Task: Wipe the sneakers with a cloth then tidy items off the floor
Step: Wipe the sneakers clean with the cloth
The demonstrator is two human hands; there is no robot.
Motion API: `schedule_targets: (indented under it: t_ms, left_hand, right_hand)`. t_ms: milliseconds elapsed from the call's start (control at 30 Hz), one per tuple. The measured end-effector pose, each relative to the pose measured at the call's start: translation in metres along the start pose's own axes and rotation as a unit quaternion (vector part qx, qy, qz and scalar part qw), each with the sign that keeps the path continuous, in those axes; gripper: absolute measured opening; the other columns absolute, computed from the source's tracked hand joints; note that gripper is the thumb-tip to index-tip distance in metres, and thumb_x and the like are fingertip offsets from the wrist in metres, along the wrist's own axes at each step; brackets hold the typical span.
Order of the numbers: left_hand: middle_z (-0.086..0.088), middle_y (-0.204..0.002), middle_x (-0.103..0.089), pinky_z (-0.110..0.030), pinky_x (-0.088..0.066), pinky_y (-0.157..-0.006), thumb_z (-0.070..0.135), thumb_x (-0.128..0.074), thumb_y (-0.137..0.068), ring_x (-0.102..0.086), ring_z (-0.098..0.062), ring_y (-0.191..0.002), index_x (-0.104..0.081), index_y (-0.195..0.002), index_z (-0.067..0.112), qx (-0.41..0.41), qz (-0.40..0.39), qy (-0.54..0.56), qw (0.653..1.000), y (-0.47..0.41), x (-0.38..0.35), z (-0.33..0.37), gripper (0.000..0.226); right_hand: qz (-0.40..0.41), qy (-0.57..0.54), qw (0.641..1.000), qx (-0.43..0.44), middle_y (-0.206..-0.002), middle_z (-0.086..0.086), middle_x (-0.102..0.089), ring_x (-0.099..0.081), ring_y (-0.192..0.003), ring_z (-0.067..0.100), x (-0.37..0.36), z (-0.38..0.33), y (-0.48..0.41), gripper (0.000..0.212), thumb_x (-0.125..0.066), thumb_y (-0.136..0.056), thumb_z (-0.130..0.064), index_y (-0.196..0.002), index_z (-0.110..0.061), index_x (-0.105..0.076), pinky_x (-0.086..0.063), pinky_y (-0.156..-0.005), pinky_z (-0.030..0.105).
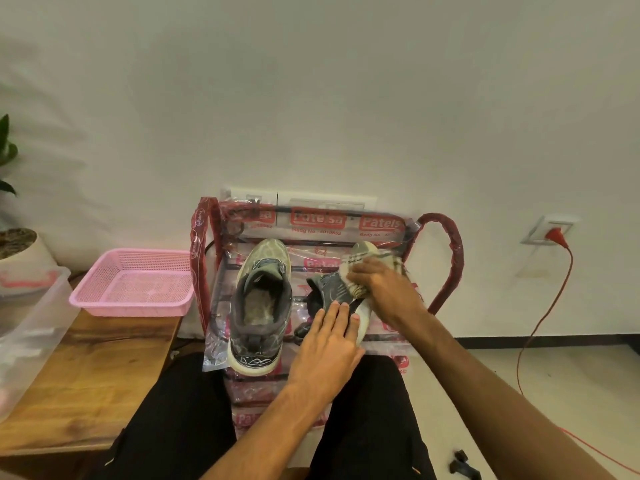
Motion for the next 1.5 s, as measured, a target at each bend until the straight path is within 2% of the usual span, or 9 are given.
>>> schedule_targets:
  t_ms: [133, 267, 433, 600, 800, 933, 1167, 1333, 1500]
  left_hand:
    - [-0.013, -0.16, -0.012, -0.045, -0.004, -0.12, 0.042, -0.034, -0.103, -0.004, -0.025, -0.149, -0.014, -0.153, 0.011, 0.012, 0.021, 0.02, 1.0, 0.001, 0.0, -0.007, 0.062]
    - [-0.012, -0.159, -0.018, -0.053, -0.013, -0.117, 0.04, -0.04, -0.102, -0.009, -0.027, -0.148, -0.025, -0.151, 0.012, -0.008, 0.019, 0.005, 1.0, -0.003, -0.002, 0.0, 0.059]
    - [-0.015, -0.146, -0.044, -0.054, -0.034, -0.108, 0.04, -0.06, -0.092, -0.035, -0.03, -0.14, -0.047, -0.14, 0.01, -0.002, 0.031, -0.003, 1.0, -0.004, -0.007, 0.001, 0.058]
    - [-0.015, -0.158, -0.02, -0.057, -0.014, -0.116, 0.032, -0.048, -0.1, -0.011, -0.03, -0.148, -0.032, -0.148, 0.01, -0.042, 0.043, -0.048, 0.997, -0.007, -0.013, 0.014, 0.055]
    - [-0.015, -0.131, -0.059, -0.054, -0.047, -0.098, 0.034, -0.084, -0.072, -0.052, -0.031, -0.127, -0.065, -0.122, 0.01, -0.05, 0.089, -0.047, 0.994, -0.01, -0.019, 0.014, 0.058]
    - [-0.014, -0.132, -0.059, -0.052, -0.047, -0.098, 0.037, -0.079, -0.076, -0.052, -0.03, -0.127, -0.065, -0.122, 0.011, -0.052, 0.112, -0.048, 0.991, -0.01, -0.019, 0.011, 0.054]
    - [-0.012, -0.146, -0.045, -0.05, -0.038, -0.108, 0.042, -0.059, -0.093, -0.037, -0.027, -0.139, -0.052, -0.138, 0.014, 0.006, 0.118, 0.005, 0.993, -0.004, -0.016, -0.011, 0.053]
    - [-0.01, -0.135, -0.057, -0.049, -0.049, -0.097, 0.041, -0.075, -0.081, -0.05, -0.026, -0.129, -0.061, -0.127, 0.016, -0.004, 0.134, 0.03, 0.99, -0.002, -0.018, -0.015, 0.054]
    - [-0.012, -0.134, -0.058, -0.049, -0.05, -0.096, 0.04, -0.076, -0.08, -0.052, -0.028, -0.128, -0.062, -0.125, 0.015, 0.007, 0.138, 0.036, 0.99, -0.004, -0.018, -0.017, 0.054]
  right_hand:
    - [-0.022, -0.045, 0.997, 0.058, -0.138, 0.001, -0.056, -0.041, -0.136, 0.02, -0.006, -0.003, 0.014, 0.045, -0.068, -0.085, -0.008, -0.128, -0.018, -0.062, -0.028, -0.109, 0.03]
    - [0.037, -0.004, 0.999, -0.02, -0.124, 0.003, -0.065, -0.054, -0.121, 0.022, 0.002, 0.017, 0.005, 0.04, -0.073, -0.081, -0.004, -0.119, -0.015, -0.069, -0.049, -0.099, 0.039]
    - [-0.017, -0.072, 0.997, 0.026, -0.137, 0.004, -0.057, -0.042, -0.136, 0.023, -0.005, 0.003, 0.026, 0.048, -0.069, -0.082, -0.003, -0.128, -0.014, -0.063, -0.031, -0.108, 0.032]
    - [0.004, -0.007, 0.998, -0.07, -0.138, -0.002, -0.056, -0.044, -0.133, 0.018, 0.0, 0.039, 0.018, 0.051, -0.071, -0.084, -0.007, -0.131, -0.023, -0.06, -0.048, -0.101, 0.04]
    - [-0.005, -0.1, 0.992, -0.071, -0.143, -0.002, -0.051, -0.036, -0.14, 0.018, -0.011, 0.022, 0.047, 0.056, -0.065, -0.084, 0.001, -0.135, -0.019, -0.057, -0.029, -0.112, 0.032]
    - [0.013, -0.067, 0.995, -0.073, -0.146, -0.005, -0.047, -0.035, -0.141, 0.017, -0.011, 0.03, 0.047, 0.063, -0.067, -0.084, 0.002, -0.139, -0.025, -0.053, -0.039, -0.109, 0.038]
    - [0.001, -0.069, 0.995, -0.068, -0.151, -0.003, -0.041, -0.026, -0.145, 0.021, -0.014, -0.003, 0.029, 0.056, -0.058, -0.091, -0.002, -0.142, -0.021, -0.048, -0.035, -0.111, 0.042]
    - [0.034, -0.016, 0.999, -0.019, -0.137, 0.003, -0.058, -0.049, -0.131, 0.029, -0.01, 0.0, 0.037, 0.067, -0.076, -0.07, 0.009, -0.13, -0.016, -0.061, -0.049, -0.096, 0.043]
    - [0.019, 0.027, 0.998, -0.061, -0.145, 0.003, -0.05, -0.037, -0.14, 0.027, -0.008, 0.005, 0.007, 0.054, -0.065, -0.087, -0.002, -0.138, -0.017, -0.053, -0.035, -0.111, 0.041]
Point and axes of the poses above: each hand's wrist, its own y-axis away from the middle knuckle, its own x-axis out of the back of the hand, z = x × y, the point moved 3 cm from there along -y, towards the middle knuckle
